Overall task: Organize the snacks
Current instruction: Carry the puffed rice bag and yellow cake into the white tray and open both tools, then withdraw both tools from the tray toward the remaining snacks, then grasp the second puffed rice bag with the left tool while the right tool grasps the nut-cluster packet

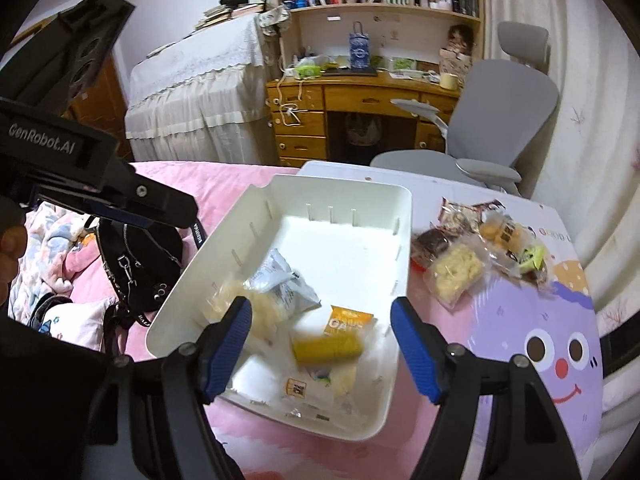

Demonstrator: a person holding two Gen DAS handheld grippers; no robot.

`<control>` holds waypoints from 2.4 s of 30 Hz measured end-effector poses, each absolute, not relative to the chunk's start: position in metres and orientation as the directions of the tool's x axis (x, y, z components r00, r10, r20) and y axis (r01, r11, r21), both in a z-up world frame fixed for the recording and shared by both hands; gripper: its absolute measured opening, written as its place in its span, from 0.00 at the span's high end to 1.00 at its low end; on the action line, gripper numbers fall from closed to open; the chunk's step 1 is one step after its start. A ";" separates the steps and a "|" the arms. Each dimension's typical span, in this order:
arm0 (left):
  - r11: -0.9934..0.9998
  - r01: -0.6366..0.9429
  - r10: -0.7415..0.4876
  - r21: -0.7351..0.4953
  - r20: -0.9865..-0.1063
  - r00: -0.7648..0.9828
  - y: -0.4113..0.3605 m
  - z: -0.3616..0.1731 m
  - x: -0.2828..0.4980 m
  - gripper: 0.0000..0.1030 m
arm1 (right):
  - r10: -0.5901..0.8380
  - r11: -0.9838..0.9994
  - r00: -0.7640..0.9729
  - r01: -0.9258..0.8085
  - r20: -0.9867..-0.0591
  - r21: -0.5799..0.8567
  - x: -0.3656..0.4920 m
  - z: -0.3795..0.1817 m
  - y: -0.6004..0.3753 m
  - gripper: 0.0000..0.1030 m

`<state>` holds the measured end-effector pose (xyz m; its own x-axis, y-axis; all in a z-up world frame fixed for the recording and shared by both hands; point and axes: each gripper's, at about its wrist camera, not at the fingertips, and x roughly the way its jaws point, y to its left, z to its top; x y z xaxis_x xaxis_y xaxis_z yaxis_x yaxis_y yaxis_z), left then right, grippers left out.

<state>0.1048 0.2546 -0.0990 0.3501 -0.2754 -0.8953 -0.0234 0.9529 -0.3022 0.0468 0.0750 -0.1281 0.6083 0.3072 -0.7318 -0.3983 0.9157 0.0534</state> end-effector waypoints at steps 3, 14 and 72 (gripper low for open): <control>0.956 -0.003 -0.273 -0.292 -0.896 0.350 0.247 -0.100 0.105 0.34 | 0.296 0.922 0.604 -0.384 -0.740 0.056 0.045 -0.130 0.069 0.29; 0.949 0.079 -0.315 -0.306 -0.901 0.299 0.201 -0.107 0.108 0.34 | 0.255 0.945 0.572 -0.319 -0.779 0.075 0.039 -0.137 0.030 0.30; 0.977 0.211 0.022 0.028 -0.999 0.026 -0.054 -0.229 0.304 0.29 | 0.184 0.974 0.554 -0.212 -0.812 0.076 0.264 -0.235 -0.214 0.29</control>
